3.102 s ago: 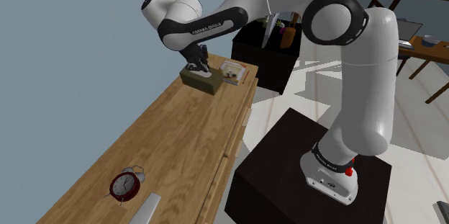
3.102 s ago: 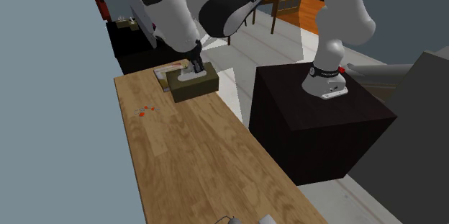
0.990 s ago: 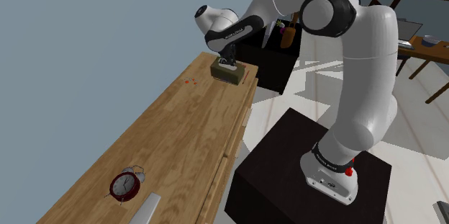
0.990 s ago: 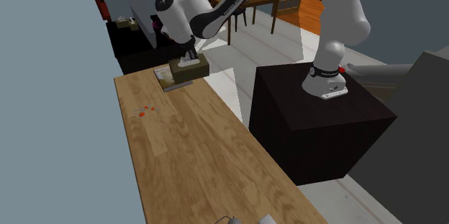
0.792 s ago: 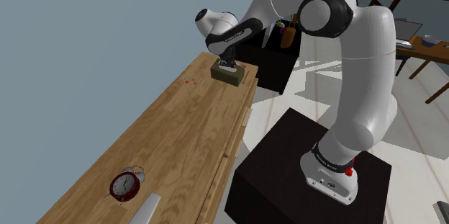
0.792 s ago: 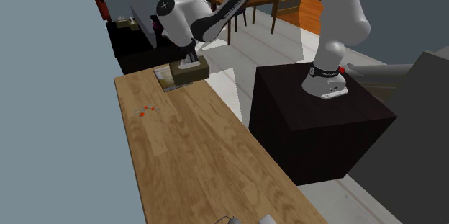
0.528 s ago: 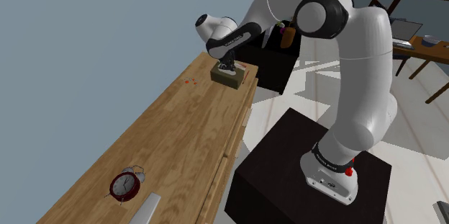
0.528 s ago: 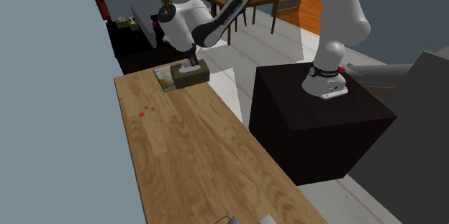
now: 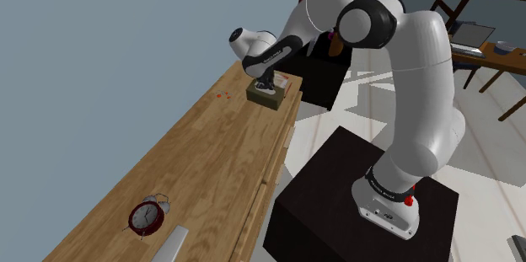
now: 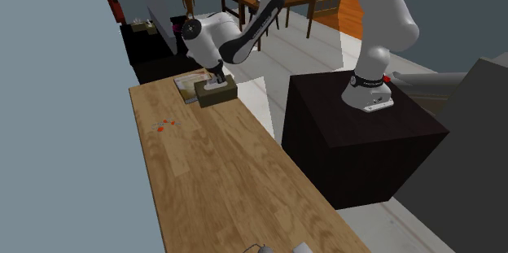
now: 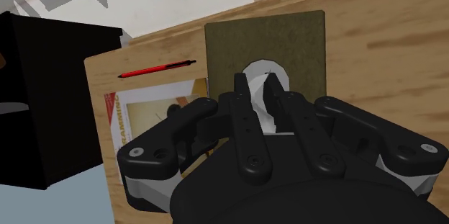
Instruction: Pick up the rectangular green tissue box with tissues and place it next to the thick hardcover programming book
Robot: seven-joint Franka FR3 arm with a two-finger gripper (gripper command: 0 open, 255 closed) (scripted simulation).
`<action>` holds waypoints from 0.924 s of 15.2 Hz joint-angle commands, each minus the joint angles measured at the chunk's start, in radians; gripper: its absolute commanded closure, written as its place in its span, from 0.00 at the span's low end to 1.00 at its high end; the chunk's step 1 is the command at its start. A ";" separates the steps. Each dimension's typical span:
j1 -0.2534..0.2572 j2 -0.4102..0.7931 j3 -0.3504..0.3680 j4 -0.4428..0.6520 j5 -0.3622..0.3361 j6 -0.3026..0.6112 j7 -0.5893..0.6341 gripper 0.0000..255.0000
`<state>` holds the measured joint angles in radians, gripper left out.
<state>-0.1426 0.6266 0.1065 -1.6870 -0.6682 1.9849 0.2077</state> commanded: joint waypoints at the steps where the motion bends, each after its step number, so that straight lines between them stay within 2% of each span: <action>1: 0.001 0.020 -0.003 0.003 -0.006 0.015 0.010 1.00; 10: 0.007 0.107 -0.016 0.020 -0.030 0.074 0.052 1.00; 14: 0.007 0.110 -0.017 0.021 -0.031 0.076 0.053 1.00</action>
<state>-0.1356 0.7360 0.0900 -1.6661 -0.6988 2.0599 0.2609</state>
